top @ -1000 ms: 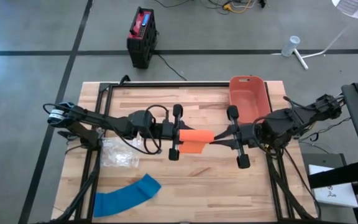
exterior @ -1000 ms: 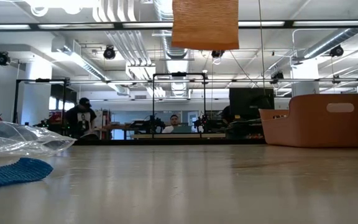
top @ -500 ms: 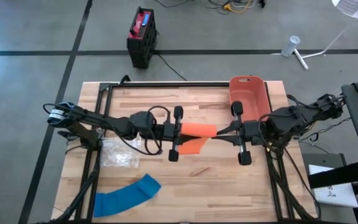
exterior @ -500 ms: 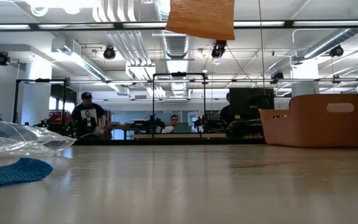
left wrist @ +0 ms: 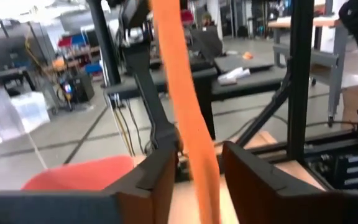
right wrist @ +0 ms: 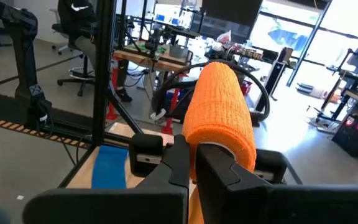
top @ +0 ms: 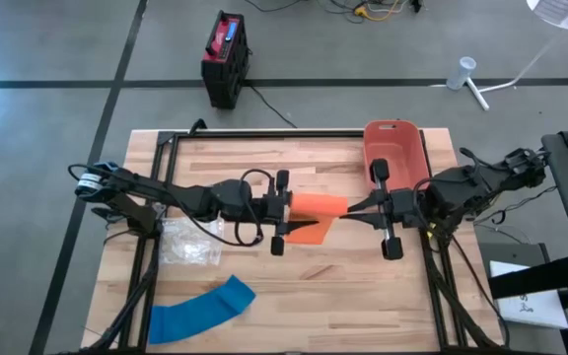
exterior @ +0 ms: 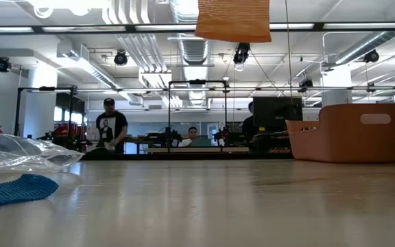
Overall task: Roll bandage
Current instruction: Roll the orange bandage
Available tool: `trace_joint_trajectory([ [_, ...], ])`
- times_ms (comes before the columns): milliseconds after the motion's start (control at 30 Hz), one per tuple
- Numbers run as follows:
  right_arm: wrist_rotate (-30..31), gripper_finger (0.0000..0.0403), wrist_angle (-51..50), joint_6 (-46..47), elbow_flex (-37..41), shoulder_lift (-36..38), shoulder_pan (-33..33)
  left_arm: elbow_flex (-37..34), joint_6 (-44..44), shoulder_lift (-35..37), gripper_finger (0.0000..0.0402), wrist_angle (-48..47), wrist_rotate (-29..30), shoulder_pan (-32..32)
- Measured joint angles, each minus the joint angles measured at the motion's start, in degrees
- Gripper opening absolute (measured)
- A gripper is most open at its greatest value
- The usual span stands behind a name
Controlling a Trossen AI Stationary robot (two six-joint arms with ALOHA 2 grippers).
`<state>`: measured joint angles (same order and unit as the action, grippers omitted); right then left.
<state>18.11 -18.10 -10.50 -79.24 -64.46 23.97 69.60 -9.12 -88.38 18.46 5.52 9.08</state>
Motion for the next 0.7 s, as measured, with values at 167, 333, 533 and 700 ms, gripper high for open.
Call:
trace_joint_trajectory([
  [167, 0.0, 0.0004, -0.2, 0.0, 0.0, 0.7, 0.0, 0.0, 2.0, 0.0, 0.0145, -1.1, 0.0, 0.0],
  [333, 0.0, 0.0004, -1.2, 0.0, 0.0, 1.2, 0.0, 0.0, 2.1, 0.0, 0.0086, -1.6, 0.0, 0.3],
  [533, 0.0, 0.0004, -2.0, -0.8, 0.0, 1.3, 0.0, 0.0, 1.2, -0.1, 0.0011, -1.6, 0.0, 1.0],
  [700, 2.6, 0.0004, -2.4, -2.8, 0.0, 1.4, 0.0, 0.0, 1.1, -0.1, 0.0003, -2.0, 0.0, 2.6],
])
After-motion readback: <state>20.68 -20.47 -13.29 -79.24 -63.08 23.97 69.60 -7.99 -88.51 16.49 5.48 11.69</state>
